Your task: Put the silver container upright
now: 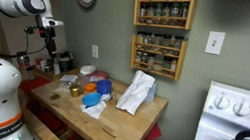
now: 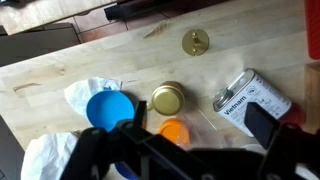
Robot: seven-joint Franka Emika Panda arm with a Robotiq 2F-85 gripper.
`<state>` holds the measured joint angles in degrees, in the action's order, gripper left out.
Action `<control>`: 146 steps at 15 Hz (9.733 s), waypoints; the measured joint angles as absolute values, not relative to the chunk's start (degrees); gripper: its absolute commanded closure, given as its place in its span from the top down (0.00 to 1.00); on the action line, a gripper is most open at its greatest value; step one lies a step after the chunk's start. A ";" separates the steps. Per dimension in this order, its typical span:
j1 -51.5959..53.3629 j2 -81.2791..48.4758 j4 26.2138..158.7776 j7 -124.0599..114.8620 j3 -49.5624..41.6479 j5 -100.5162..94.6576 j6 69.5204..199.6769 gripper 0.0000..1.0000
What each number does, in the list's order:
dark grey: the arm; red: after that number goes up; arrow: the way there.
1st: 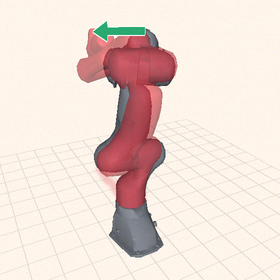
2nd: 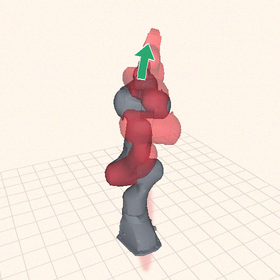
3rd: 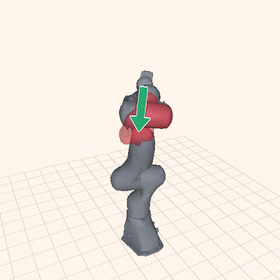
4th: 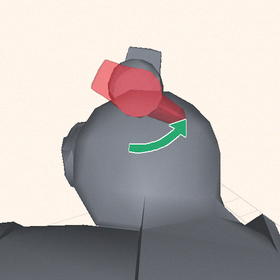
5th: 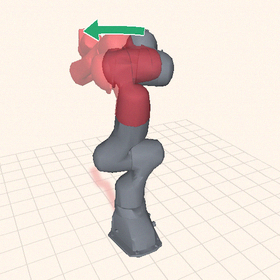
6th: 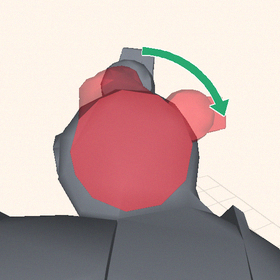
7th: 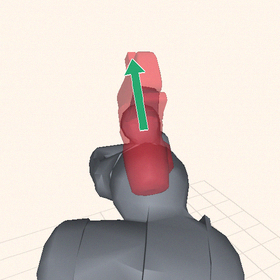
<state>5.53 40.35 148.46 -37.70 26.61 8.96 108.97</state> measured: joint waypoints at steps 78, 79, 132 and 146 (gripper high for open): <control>15.79 -5.66 153.29 -120.61 19.59 52.75 174.19 0.73; 15.78 -6.08 153.13 -120.07 19.60 52.90 174.54 0.68; 15.29 6.81 151.40 -137.57 14.61 11.36 146.59 0.22; 14.98 6.27 145.62 -151.06 17.26 -1.45 137.03 0.22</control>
